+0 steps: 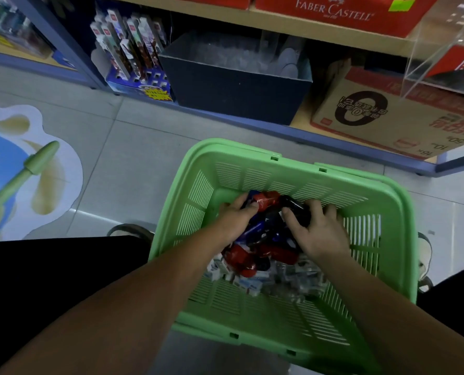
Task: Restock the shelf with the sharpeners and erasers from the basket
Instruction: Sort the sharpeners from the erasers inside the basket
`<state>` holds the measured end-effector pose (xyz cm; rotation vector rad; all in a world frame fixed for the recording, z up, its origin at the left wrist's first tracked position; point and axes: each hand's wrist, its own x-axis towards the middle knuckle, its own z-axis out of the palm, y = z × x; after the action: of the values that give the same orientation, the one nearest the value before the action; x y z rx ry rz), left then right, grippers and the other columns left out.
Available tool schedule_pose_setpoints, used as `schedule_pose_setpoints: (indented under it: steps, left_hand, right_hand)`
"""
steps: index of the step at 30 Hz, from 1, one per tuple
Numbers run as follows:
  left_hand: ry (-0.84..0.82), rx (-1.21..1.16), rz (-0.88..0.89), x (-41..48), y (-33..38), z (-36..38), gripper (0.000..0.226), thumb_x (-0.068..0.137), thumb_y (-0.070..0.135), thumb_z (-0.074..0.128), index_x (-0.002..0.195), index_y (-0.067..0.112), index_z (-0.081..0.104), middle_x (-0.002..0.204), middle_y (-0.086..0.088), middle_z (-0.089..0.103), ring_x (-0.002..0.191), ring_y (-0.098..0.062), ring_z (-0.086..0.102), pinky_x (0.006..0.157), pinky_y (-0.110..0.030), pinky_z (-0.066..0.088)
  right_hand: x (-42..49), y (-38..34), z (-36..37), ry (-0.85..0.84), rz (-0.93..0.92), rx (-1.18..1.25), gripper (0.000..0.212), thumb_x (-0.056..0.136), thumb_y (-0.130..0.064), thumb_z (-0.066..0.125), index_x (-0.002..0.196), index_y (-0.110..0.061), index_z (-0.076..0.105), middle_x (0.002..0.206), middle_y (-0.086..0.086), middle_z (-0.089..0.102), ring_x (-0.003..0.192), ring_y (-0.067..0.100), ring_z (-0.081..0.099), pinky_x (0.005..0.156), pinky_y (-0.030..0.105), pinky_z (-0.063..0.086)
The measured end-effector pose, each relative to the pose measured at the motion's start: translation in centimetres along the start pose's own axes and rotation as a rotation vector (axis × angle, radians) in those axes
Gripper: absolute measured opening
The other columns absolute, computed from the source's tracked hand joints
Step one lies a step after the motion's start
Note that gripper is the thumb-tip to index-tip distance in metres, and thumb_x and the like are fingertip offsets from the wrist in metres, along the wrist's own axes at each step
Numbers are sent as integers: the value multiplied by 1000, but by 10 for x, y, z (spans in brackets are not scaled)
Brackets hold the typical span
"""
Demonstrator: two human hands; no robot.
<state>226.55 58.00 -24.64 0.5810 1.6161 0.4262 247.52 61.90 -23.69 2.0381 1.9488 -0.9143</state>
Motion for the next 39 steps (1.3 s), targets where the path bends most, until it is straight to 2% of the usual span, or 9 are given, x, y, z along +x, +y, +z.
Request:
schedule_pose_setpoints:
  steps: [5, 7, 10, 14, 20, 24, 28, 36, 39]
  left_hand:
    - [-15, -43, 82, -40, -11, 24, 58, 111, 40, 37, 164, 36, 14, 166, 1, 30, 139, -13, 43, 108, -29, 43]
    - [136, 158, 157, -48, -17, 19, 52, 111, 25, 39, 162, 29, 29, 152, -2, 52, 110, -6, 59, 82, -20, 48]
    - [336, 506, 150, -46, -25, -2, 38, 99, 3, 52, 135, 9, 61, 129, -10, 62, 107, -25, 64, 87, -32, 51]
    - [287, 515, -69, -41, -33, -10, 42, 106, 21, 47, 144, 5, 48, 140, -18, 51, 119, -33, 58, 96, -37, 48]
    - [256, 700, 33, -42, -45, 11, 52, 103, 48, 43, 145, 17, 47, 144, -10, 43, 128, -29, 42, 108, -45, 41]
    - [206, 609, -105, -36, -50, 10, 75, 99, 68, 36, 162, 31, 16, 164, -9, 18, 148, -39, 24, 119, -53, 26]
    - [199, 420, -125, -26, -49, 2, 66, 83, 83, 48, 137, 45, 47, 143, -5, 47, 129, -35, 51, 109, -49, 43]
    - [177, 33, -107, -20, -43, -15, 27, 102, 45, 55, 118, 24, 61, 104, -3, 68, 82, -20, 63, 75, -32, 49]
    - [130, 69, -139, -17, -43, -26, 23, 105, 37, 53, 96, 20, 66, 99, -8, 69, 83, -19, 60, 84, -34, 47]
  right_hand:
    - [-4, -6, -1, 69, 44, 24, 78, 94, -79, 40, 142, -18, 50, 141, 16, 49, 128, 39, 50, 99, 48, 45]
    - [-6, -6, 0, 85, 33, 62, 75, 96, -75, 44, 139, -15, 52, 138, 16, 51, 127, 39, 50, 98, 48, 46]
    - [-7, -2, -2, 60, 11, 68, 72, 97, -71, 46, 140, -13, 51, 137, 16, 51, 127, 39, 50, 98, 47, 47]
    - [-9, 5, -6, 31, -38, 117, 75, 97, -69, 50, 148, -15, 47, 143, 14, 52, 129, 37, 51, 102, 48, 48]
    - [-13, 18, -6, 34, -80, 233, 74, 97, -62, 59, 154, -17, 44, 149, 8, 53, 131, 31, 55, 107, 48, 50]
    - [-12, 18, -4, 8, -87, 262, 73, 96, -62, 60, 154, -20, 44, 151, 7, 49, 134, 31, 52, 110, 48, 47]
    - [-11, 21, -3, -4, -76, 241, 72, 93, -65, 63, 151, -27, 44, 147, 5, 52, 130, 31, 53, 106, 51, 49]
    - [-7, 17, -6, -54, -49, 56, 68, 90, -75, 56, 131, -22, 48, 132, 7, 59, 115, 32, 61, 94, 49, 55]
    - [-15, 18, 0, -28, -32, 51, 66, 90, -79, 50, 122, -22, 53, 121, 7, 65, 107, 32, 63, 90, 45, 55]
